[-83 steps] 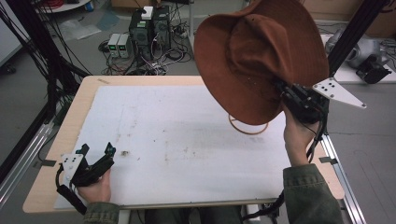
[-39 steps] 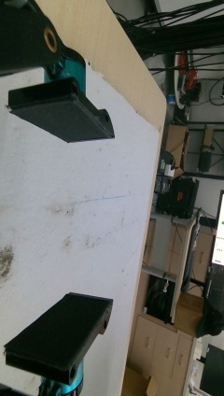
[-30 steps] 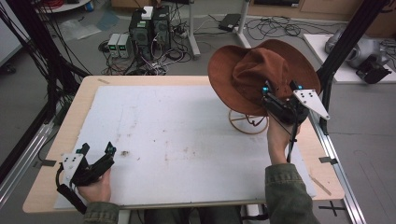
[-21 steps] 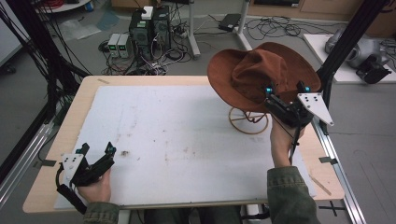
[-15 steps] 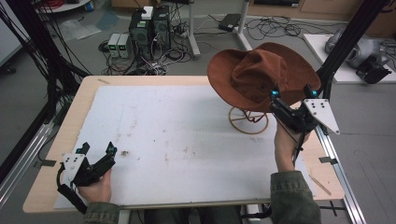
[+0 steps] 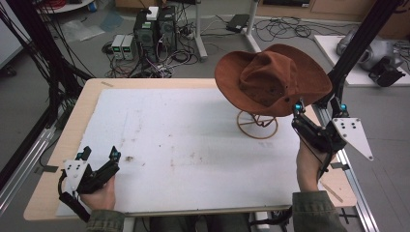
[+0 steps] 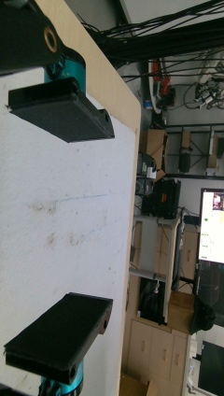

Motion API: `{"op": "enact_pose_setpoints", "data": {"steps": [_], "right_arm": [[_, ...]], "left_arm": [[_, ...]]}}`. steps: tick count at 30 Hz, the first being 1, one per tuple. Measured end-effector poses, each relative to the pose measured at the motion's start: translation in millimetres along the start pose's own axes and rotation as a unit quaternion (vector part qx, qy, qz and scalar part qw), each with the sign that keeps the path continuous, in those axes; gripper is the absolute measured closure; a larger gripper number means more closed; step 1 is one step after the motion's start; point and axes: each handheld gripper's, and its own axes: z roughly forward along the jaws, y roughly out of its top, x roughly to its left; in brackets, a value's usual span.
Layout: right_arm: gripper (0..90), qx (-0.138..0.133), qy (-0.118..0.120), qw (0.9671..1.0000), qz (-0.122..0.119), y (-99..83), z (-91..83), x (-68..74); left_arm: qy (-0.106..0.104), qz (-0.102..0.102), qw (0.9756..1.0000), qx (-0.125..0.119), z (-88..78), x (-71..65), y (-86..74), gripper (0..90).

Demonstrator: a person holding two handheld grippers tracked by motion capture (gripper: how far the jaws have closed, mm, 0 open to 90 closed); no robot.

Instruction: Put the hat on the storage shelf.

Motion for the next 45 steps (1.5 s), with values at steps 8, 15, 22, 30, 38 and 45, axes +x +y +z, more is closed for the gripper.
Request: {"op": "enact_pose_setpoints", "data": {"steps": [8,15,22,30,38,45], "right_arm": [[9.7,0.019,0.014,0.9997,-0.008,-14.4,-30.2,2.9],[9.7,0.066,0.024,0.9975,0.007,-63.1,-46.9,8.1],[9.7,0.089,0.019,0.9959,-0.004,-95.9,-49.9,5.8],[9.7,0.113,0.013,0.9934,-0.015,-120.5,-47.5,1.4],[9.7,0.121,0.014,0.9925,-0.004,-128.7,-46.4,1.2],[9.7,0.117,0.020,0.9930,0.002,-130.1,-45.9,2.3]], "left_arm": [[0.005,-0.002,1.0000,-0.004,-2.8,1.4,1.9,16.1],[0.005,0.003,1.0000,-0.005,-3.5,1.7,1.8,16.1],[0.006,0.006,1.0000,-0.005,-3.6,1.9,1.6,16.1],[0.005,0.005,1.0000,-0.006,-3.6,1.7,1.7,16.1],[0.005,0.003,1.0000,-0.004,-3.5,3.0,1.0,16.1],[0.005,0.002,1.0000,-0.001,-4.6,4.4,0.3,16.1]]}}
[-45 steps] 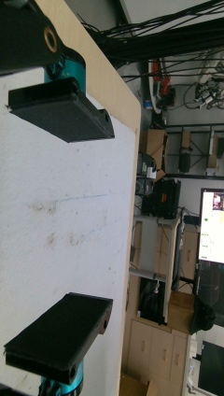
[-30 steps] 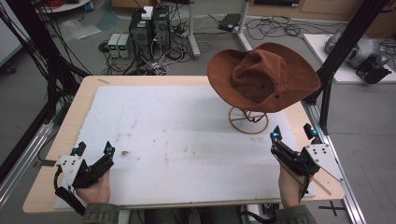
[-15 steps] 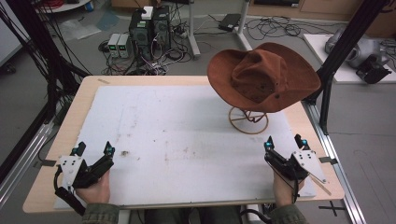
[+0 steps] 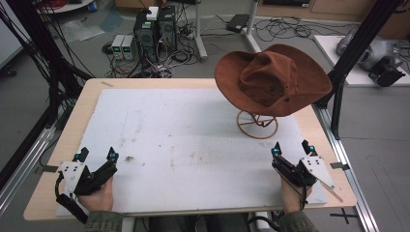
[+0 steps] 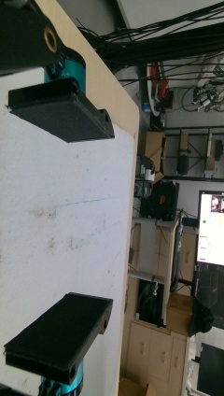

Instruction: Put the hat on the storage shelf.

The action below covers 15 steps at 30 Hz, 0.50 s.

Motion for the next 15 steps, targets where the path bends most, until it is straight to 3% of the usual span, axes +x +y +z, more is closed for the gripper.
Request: {"op": "enact_pose_setpoints", "data": {"steps": [6,15], "right_arm": [[9.7,0.006,-0.002,0.9999,0.010,-2.1,1.1,-0.8],[9.7,0.010,-0.003,0.9999,0.005,-5.0,1.0,-1.9]], "left_arm": [[0.002,-0.006,1.0000,-0.001,-1.4,2.1,0.0,16.1],[0.000,-0.008,1.0000,0.001,0.9,1.4,-0.6,16.1]]}}
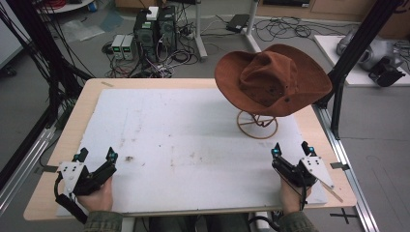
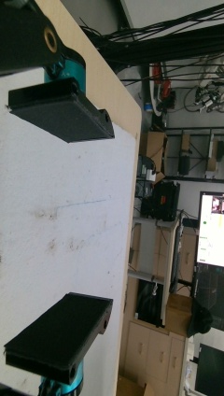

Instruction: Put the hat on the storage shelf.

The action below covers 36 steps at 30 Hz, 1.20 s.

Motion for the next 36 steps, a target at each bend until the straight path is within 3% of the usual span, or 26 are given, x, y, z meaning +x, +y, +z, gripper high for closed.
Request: {"op": "enact_pose_setpoints", "data": {"steps": [7,36], "right_arm": [[9.7,0.004,-0.001,0.9999,0.017,-0.3,-1.3,-1.7],[9.7,0.019,0.001,0.9990,0.040,-2.8,0.4,-5.9]], "left_arm": [[0.000,-0.003,1.0000,-0.001,0.2,-0.6,0.0,16.2],[-0.002,-0.008,1.0000,0.003,-1.1,1.1,0.0,16.4]]}}
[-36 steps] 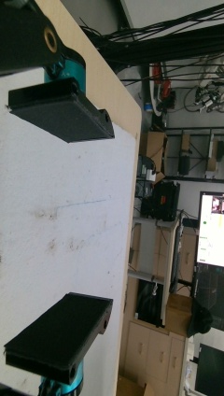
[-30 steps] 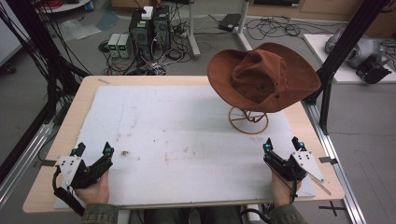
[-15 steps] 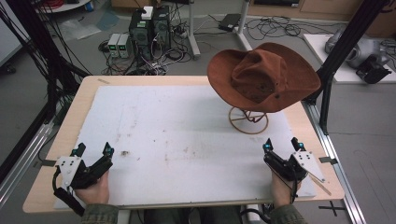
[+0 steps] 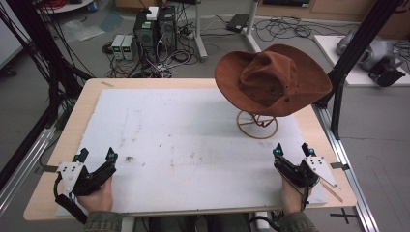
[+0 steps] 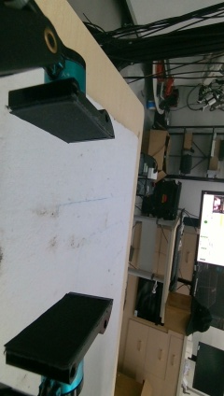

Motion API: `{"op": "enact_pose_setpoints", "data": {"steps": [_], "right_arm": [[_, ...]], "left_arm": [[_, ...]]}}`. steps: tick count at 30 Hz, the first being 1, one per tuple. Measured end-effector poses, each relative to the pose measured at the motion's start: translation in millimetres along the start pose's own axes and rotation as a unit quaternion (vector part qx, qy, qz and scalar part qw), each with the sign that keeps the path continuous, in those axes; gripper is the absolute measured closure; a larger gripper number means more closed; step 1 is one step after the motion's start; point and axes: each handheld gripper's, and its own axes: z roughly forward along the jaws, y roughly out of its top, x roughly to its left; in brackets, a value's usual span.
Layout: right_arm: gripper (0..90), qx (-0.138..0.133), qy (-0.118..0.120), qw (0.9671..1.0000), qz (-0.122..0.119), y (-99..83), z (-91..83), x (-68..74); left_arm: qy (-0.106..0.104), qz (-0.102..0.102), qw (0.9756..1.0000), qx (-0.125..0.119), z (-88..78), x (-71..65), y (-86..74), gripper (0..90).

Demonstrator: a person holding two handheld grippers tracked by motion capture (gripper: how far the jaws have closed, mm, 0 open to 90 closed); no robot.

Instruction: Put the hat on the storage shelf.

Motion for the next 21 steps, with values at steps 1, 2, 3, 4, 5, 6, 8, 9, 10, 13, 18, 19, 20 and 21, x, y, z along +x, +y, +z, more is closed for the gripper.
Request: {"op": "enact_pose_setpoints", "data": {"steps": [1,2,3,4,5,6,8,9,10,13,18,19,20,21], "right_arm": [[9.7,0.000,0.001,1.0000,0.003,0.0,0.2,-0.3],[9.7,0.000,0.001,1.0000,0.003,0.0,0.2,-0.3],[9.7,-0.001,0.001,1.0000,0.001,0.0,0.5,-0.7],[9.7,-0.002,0.000,1.0000,0.002,0.0,0.8,-0.9],[9.7,0.000,0.000,1.0000,0.003,-0.2,1.0,-0.5],[9.7,0.000,0.000,1.0000,0.003,-0.2,1.0,-0.5],[9.7,0.000,0.001,1.0000,0.001,-0.3,1.4,0.0],[9.7,0.001,0.002,1.0000,0.003,-0.3,1.5,1.1],[9.7,0.001,0.002,1.0000,0.003,-0.3,1.5,1.1],[9.7,0.000,0.004,1.0000,-0.002,0.0,1.7,1.6],[9.7,0.000,0.005,1.0000,0.002,-0.1,1.6,1.3],[9.7,0.001,0.004,1.0000,0.004,-0.2,1.2,1.0],[9.7,0.001,0.004,1.0000,0.004,-0.2,1.2,1.0],[9.7,0.000,0.004,1.0000,0.003,-0.1,1.2,0.4]], "left_arm": [[0.000,-0.002,1.0000,-0.002,-0.2,-0.1,0.1,16.4],[0.000,-0.002,1.0000,-0.002,-0.2,-0.1,0.1,16.4],[0.000,-0.002,1.0000,-0.002,-0.4,0.0,0.1,16.4],[0.000,-0.003,1.0000,-0.002,-0.4,0.1,0.0,16.4],[0.001,-0.002,1.0000,-0.001,-0.8,0.3,0.1,16.4],[0.001,-0.002,1.0000,-0.001,-0.8,0.3,0.1,16.4],[0.000,-0.001,1.0000,-0.001,-1.6,1.1,0.4,16.4],[0.002,-0.003,1.0000,-0.004,-2.2,1.4,0.7,16.4],[0.002,-0.003,1.0000,-0.004,-2.2,1.4,0.7,16.4],[0.001,-0.003,1.0000,-0.003,-2.8,2.4,0.9,16.4],[0.002,-0.004,1.0000,-0.002,-2.5,2.4,0.8,16.4],[0.002,-0.004,1.0000,-0.002,-2.3,2.3,0.7,16.4],[0.002,-0.004,1.0000,-0.002,-2.2,2.2,0.7,16.4],[0.002,-0.004,1.0000,-0.002,-2.3,2.2,0.7,16.4]]}}
